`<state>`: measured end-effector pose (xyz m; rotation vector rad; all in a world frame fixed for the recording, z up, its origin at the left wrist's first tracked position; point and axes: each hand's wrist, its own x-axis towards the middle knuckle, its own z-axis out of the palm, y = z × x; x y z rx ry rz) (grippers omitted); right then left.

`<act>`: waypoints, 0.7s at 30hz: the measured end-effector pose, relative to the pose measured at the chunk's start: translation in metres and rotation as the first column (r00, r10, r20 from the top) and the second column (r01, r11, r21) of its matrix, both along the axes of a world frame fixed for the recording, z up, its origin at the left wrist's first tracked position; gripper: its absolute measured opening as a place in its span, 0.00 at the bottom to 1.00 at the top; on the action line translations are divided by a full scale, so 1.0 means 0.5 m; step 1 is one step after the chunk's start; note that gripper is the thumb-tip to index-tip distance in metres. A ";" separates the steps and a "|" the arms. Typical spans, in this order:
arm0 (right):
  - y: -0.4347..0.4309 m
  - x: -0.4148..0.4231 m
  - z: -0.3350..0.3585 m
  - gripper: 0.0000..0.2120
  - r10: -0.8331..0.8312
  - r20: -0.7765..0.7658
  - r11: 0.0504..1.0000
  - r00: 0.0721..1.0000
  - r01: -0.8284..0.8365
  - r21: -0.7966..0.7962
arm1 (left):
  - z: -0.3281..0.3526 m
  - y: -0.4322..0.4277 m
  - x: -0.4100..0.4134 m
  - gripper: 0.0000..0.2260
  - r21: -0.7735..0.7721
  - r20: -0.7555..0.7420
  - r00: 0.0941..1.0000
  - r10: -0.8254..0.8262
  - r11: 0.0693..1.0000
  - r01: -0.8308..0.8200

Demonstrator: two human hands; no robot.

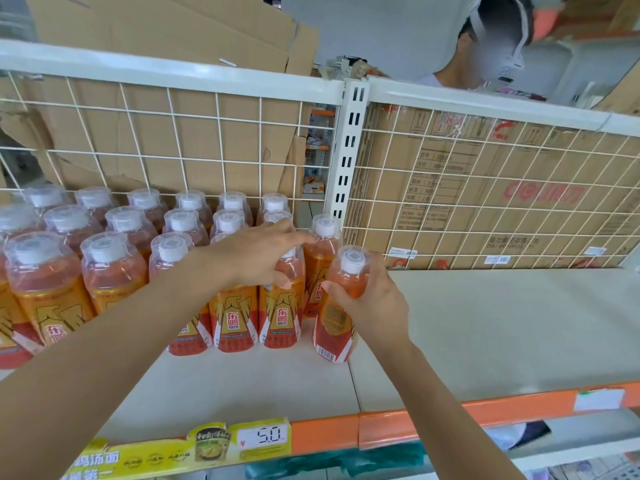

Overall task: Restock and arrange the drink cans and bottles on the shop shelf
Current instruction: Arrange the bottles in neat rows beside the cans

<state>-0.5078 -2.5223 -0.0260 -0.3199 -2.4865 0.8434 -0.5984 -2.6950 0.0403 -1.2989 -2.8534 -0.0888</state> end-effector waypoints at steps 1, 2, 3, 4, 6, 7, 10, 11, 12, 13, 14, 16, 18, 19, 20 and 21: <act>0.003 0.000 -0.002 0.33 0.014 0.015 1.000 1.000 -0.014 0.002 | -0.003 -0.001 -0.001 0.37 0.001 -0.009 1.000 0.002 1.000 -0.002; 0.007 0.000 -0.005 0.34 0.042 0.035 0.999 0.999 -0.041 -0.009 | -0.007 -0.003 -0.002 0.38 0.007 -0.019 1.000 0.004 1.000 -0.004; 0.013 0.001 -0.011 0.35 0.085 0.052 0.996 0.995 -0.083 -0.044 | -0.010 -0.005 -0.003 0.38 0.011 -0.036 0.999 0.006 1.000 -0.006; 0.019 0.003 -0.017 0.36 0.144 0.062 0.985 0.988 -0.137 -0.106 | -0.014 -0.007 -0.002 0.38 0.009 -0.065 0.998 0.006 1.000 -0.005; 0.033 0.008 -0.033 0.37 0.267 0.071 0.938 0.961 -0.243 -0.249 | -0.022 -0.009 0.004 0.38 -0.002 -0.142 0.990 0.015 1.000 -0.016; 0.039 0.010 -0.041 0.37 0.312 0.079 0.911 0.947 -0.275 -0.307 | -0.025 -0.009 0.011 0.38 -0.001 -0.182 0.983 0.025 1.000 -0.025; 0.053 0.020 -0.061 0.32 0.374 0.094 0.862 0.923 -0.308 -0.403 | -0.043 -0.012 0.042 0.33 0.123 -0.338 0.941 -0.015 0.991 0.060; 0.058 0.023 -0.067 0.30 0.370 0.086 0.864 0.925 -0.308 -0.399 | -0.049 -0.015 0.054 0.28 0.209 -0.382 0.922 -0.052 0.968 0.142; 0.062 0.027 -0.072 0.30 0.359 0.080 0.875 0.930 -0.305 -0.377 | -0.055 -0.018 0.069 0.23 0.316 -0.398 0.914 -0.081 0.923 0.219; 0.065 0.032 -0.076 0.29 0.350 0.078 0.885 0.933 -0.302 -0.355 | -0.061 -0.019 0.087 0.20 0.419 -0.378 0.921 -0.097 0.869 0.263; 0.067 0.037 -0.078 0.28 0.352 0.075 0.887 0.933 -0.307 -0.347 | -0.068 -0.017 0.106 0.19 0.503 -0.315 0.944 -0.102 0.825 0.258; 0.068 0.043 -0.082 0.28 0.377 0.058 0.879 0.925 -0.337 -0.337 | -0.084 -0.004 0.137 0.23 0.626 -0.112 0.991 -0.070 0.770 0.125; 0.067 0.044 -0.084 0.29 0.395 0.043 0.874 0.918 -0.361 -0.325 | -0.112 0.013 0.152 0.32 0.674 0.103 0.992 -0.071 0.738 -0.017; 0.067 0.044 -0.085 0.29 0.401 0.035 0.871 0.915 -0.369 -0.324 | -0.129 0.022 0.155 0.35 0.696 0.170 0.981 -0.099 0.716 -0.049; 0.067 0.044 -0.086 0.30 0.407 0.025 0.867 0.913 -0.378 -0.324 | -0.141 0.032 0.158 0.37 0.719 0.218 0.967 -0.130 0.691 -0.069; 0.067 0.045 -0.088 0.30 0.412 0.017 0.864 0.911 -0.385 -0.323 | -0.149 0.043 0.161 0.38 0.736 0.255 0.955 -0.151 0.671 -0.091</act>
